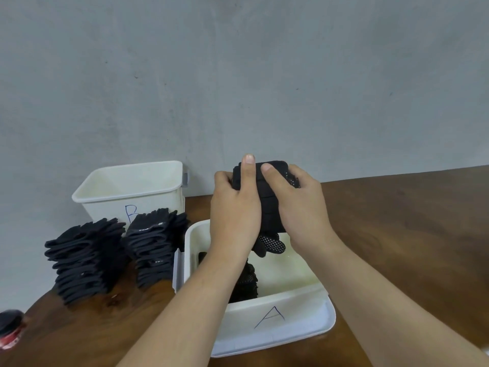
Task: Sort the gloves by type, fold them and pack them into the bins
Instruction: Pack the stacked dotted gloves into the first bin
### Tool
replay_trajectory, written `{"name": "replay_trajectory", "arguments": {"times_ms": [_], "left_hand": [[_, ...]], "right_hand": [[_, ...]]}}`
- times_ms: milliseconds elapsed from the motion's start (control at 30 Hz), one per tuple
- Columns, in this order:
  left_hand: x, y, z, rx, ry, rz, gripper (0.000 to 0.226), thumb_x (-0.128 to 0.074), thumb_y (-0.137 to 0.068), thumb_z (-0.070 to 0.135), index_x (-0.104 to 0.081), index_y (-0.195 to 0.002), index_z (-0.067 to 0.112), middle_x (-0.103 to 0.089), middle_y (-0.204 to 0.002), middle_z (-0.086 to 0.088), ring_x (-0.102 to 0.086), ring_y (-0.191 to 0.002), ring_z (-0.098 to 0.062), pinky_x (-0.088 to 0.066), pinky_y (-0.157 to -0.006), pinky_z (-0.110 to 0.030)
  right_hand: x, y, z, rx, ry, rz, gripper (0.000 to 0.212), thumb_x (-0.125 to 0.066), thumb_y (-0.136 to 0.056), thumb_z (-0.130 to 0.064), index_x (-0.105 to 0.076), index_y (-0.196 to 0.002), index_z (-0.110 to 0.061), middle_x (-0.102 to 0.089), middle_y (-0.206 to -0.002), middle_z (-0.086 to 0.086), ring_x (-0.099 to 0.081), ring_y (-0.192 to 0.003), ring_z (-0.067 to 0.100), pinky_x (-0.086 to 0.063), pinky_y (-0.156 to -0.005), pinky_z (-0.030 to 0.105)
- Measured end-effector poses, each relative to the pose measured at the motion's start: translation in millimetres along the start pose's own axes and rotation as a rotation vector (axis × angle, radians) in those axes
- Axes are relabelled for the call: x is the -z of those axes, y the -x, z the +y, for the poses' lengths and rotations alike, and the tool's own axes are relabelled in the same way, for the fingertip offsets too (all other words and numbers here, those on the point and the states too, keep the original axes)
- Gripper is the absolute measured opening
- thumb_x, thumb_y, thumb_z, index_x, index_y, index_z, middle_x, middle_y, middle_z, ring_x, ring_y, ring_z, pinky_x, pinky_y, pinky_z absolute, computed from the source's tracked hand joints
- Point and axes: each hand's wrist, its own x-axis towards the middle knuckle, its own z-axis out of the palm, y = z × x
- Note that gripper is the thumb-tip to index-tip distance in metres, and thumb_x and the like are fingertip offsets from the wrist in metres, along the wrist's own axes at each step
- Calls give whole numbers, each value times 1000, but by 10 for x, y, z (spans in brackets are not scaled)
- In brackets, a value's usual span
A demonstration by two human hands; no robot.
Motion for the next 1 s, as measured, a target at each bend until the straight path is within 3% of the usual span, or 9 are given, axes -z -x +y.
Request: {"name": "replay_trajectory", "arguments": {"times_ms": [200,333,433,500,600,700,833,1000], "left_hand": [[93,36,-133,119,-59,-190,61,-32,-101,77,-47,-131,26,-60,-105,19,-56,-90,4,-39,-66,-25],[388,-31,-309,-70,-329,-245,46,-35,-107,63,-47,-141,34,-63,-119,23,-58,-105,0,-42,-78,-25],[531,-61,-522,-239,-599,-251,31,-40,-109,47,-52,-134,34,-64,-122,19,-58,-117,-12,-50,-95,-43],[561,-44,-637,-278,-721,-266,29,-40,-109,40,-53,-134,31,-65,-127,12,-56,-121,-17,-50,-99,-48],[575,-42,-710,-271,-703,-262,27,-40,-110,36,-53,-133,30,-64,-127,10,-56,-120,-17,-50,-97,-45],[598,-52,-732,-231,-643,-270,24,-39,-112,35,-53,-131,33,-63,-124,13,-56,-115,-15,-50,-91,-41],[596,-59,-756,-195,-640,-314,23,-38,-112,37,-52,-130,37,-63,-120,16,-59,-107,-12,-54,-87,-41],[611,-53,-787,-173,-646,-319,20,-36,-111,41,-49,-126,44,-65,-112,19,-61,-95,-9,-55,-89,-49]], "right_hand": [[199,-152,64,-88,189,-51,33,-79,-92,-40,-69,-78,-12,-70,-81,11,-71,-75,27,-58,-67,45],[361,-172,164,-211,339,-175,43,-78,-94,-41,-57,-65,-18,-59,-66,-2,-62,-63,18,-46,-60,29],[381,-141,372,-298,471,-236,43,-75,-95,-46,-64,-77,-9,-66,-70,0,-66,-67,20,-49,-62,32],[376,-132,527,-276,665,-244,46,-72,-93,-52,-52,-69,-19,-52,-65,-4,-52,-62,18,-39,-61,32],[369,-124,670,-203,985,-320,46,-62,-102,-49,-40,-72,-21,-40,-70,-3,-41,-65,19,-34,-59,33],[352,-167,820,-276,1120,-414,38,-53,-110,-45,-52,-90,-13,-51,-75,3,-48,-66,21,-38,-58,31],[319,-305,995,-350,1180,-503,49,-48,-110,-49,-67,-110,-3,-68,-104,17,-62,-91,32,-51,-82,40],[354,-431,1043,-332,1320,-573,38,-48,-111,-37,-71,-118,-8,-72,-116,17,-69,-106,35,-57,-93,44]]}}
